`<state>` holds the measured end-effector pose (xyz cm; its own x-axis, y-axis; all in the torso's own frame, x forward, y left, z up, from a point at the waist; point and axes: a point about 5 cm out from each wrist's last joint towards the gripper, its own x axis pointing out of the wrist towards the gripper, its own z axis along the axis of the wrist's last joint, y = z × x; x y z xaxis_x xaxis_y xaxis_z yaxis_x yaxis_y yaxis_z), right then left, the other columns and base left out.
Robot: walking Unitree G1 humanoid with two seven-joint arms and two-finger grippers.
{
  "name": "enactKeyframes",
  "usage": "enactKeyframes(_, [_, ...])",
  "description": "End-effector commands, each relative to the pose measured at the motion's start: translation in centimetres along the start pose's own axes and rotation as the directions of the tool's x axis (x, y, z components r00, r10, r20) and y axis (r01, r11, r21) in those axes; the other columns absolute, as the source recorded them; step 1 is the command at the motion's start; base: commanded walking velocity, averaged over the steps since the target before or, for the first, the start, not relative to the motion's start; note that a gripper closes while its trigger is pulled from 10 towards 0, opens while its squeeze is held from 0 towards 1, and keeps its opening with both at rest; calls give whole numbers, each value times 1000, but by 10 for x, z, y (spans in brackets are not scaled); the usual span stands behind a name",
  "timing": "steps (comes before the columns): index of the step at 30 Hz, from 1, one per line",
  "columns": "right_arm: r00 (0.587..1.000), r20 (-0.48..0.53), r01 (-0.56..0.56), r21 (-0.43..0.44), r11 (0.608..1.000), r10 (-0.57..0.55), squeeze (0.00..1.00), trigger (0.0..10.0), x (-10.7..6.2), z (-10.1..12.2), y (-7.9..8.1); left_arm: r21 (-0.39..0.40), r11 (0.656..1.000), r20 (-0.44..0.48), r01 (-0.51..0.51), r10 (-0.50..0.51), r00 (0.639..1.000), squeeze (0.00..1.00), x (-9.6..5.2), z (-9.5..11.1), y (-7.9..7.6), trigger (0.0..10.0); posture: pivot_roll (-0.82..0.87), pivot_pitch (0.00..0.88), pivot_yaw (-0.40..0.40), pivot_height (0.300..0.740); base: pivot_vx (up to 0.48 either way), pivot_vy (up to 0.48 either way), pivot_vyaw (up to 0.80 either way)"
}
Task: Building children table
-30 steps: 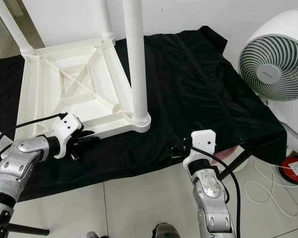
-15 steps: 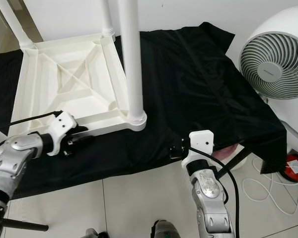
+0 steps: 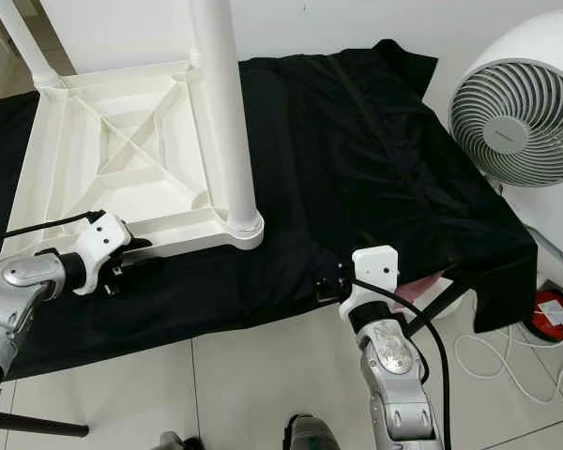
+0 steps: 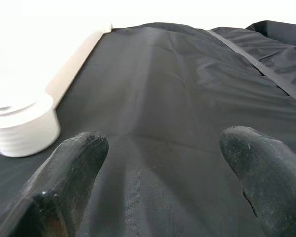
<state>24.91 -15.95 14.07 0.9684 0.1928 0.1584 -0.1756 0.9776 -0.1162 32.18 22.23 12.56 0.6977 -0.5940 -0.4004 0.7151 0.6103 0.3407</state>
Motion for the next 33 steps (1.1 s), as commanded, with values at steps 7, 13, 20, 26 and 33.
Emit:
enactKeyframes(7, [999,-19,-29,6,1000,29,0,10000,-1,-5,3,-116,992,30,41,-38,999,0,-21,-9,-19,10000,-135,118,41,740,0,0,0])
enactKeyframes(13, [999,-18,-45,7,999,45,0,10000,1,-5,3,-147,989,170,22,4,985,0,-37,19,-26,10000,-124,126,39,740,0,0,0])
enactKeyframes(20, [998,-20,-55,5,998,55,0,10000,5,-7,2,-186,983,280,-14,67,958,0,-47,37,-37,10000,-100,129,25,740,0,0,0])
enactKeyframes(26, [998,-24,-59,-12,998,59,0,10000,21,-8,2,-323,946,450,-23,175,875,0,-54,57,-72,10000,-67,129,1,740,0,0,0])
enactKeyframes(33, [997,-6,-78,-12,997,78,0,10000,34,-6,2,-360,931,460,66,115,880,0,-47,61,-107,10000,-47,124,-12,740,0,0,0])
